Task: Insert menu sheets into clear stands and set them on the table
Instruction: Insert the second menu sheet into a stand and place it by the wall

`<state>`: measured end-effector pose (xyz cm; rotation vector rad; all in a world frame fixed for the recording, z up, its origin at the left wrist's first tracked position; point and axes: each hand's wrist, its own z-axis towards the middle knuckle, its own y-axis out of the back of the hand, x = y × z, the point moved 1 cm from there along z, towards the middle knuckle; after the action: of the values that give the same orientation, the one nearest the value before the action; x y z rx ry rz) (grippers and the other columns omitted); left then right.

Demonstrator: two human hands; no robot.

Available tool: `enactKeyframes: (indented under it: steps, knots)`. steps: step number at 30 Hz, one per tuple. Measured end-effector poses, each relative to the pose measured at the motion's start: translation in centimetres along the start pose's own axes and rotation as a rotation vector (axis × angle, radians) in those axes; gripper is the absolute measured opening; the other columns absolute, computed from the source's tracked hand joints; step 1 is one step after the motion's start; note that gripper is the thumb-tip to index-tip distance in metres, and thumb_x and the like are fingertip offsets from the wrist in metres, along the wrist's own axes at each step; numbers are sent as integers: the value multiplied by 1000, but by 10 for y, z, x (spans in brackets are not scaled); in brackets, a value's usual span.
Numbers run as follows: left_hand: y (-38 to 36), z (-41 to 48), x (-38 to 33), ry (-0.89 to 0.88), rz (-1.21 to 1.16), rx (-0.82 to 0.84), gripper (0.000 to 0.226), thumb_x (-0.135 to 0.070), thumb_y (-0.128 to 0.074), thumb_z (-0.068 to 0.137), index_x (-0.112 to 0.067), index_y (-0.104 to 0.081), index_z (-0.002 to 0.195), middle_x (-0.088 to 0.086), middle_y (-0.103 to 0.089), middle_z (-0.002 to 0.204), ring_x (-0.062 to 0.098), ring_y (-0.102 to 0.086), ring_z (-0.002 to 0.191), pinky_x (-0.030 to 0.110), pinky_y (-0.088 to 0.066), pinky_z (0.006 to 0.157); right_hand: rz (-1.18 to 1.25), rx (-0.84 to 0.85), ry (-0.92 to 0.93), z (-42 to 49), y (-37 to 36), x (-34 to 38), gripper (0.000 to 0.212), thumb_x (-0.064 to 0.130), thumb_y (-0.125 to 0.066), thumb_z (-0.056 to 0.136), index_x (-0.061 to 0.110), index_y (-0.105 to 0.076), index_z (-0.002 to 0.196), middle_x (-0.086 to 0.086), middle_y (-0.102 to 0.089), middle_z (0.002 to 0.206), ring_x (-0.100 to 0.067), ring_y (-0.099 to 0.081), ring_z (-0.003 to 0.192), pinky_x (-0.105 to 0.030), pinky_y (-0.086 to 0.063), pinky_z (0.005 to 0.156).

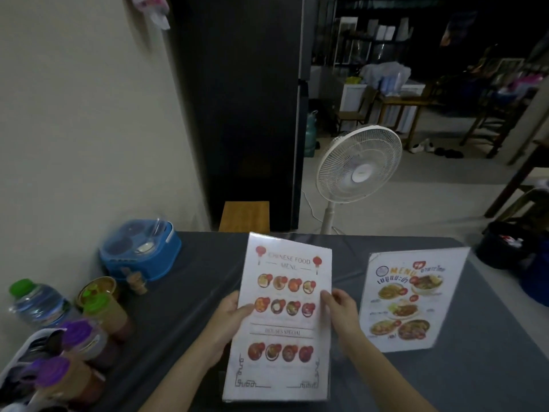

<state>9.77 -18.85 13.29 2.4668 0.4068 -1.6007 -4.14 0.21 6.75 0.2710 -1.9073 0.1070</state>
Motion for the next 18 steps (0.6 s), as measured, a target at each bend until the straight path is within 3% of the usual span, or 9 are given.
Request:
enactKeyframes:
  steps: [2,4,8,14,18]
  knots:
    - [4,7,7,-5,31,-42,25,-13,-57,93,-15,-62,117,8,-76,105,24,-74,96,51,-56,90,19,24,62,1,4,7,14,17,-55,92,6,-59,101,-6,-70,93,-14,-68,79,-16,-51,52]
    - [5,13,11,-20,32,-93,22,-16,-58,93,-14,-63,115,7,-77,103,22,-75,93,48,-58,87,19,43,123,2,6,11,17,17,-57,91,6,-59,104,-7,-71,97,-16,-70,83,-18,-54,55]
    - [4,24,8,-97,26,-205,14,-13,-55,95,-15,-65,104,3,-76,97,13,-74,86,26,-58,67,32,59,188,6,8,15,19,16,-58,90,4,-58,105,-10,-71,100,-23,-70,90,-26,-57,64]
    - [7,38,16,-140,40,-250,11,-10,-57,94,-17,-65,96,3,-74,101,19,-71,95,27,-56,72,49,97,228,7,11,12,17,13,-57,91,1,-57,103,-9,-70,97,-13,-71,80,-21,-57,60]
    - [9,42,18,-170,55,-274,9,-10,-59,93,-13,-66,98,2,-74,100,15,-70,94,21,-54,68,77,105,232,9,14,4,17,14,-58,91,1,-57,102,-12,-71,99,-22,-71,87,-27,-59,66]
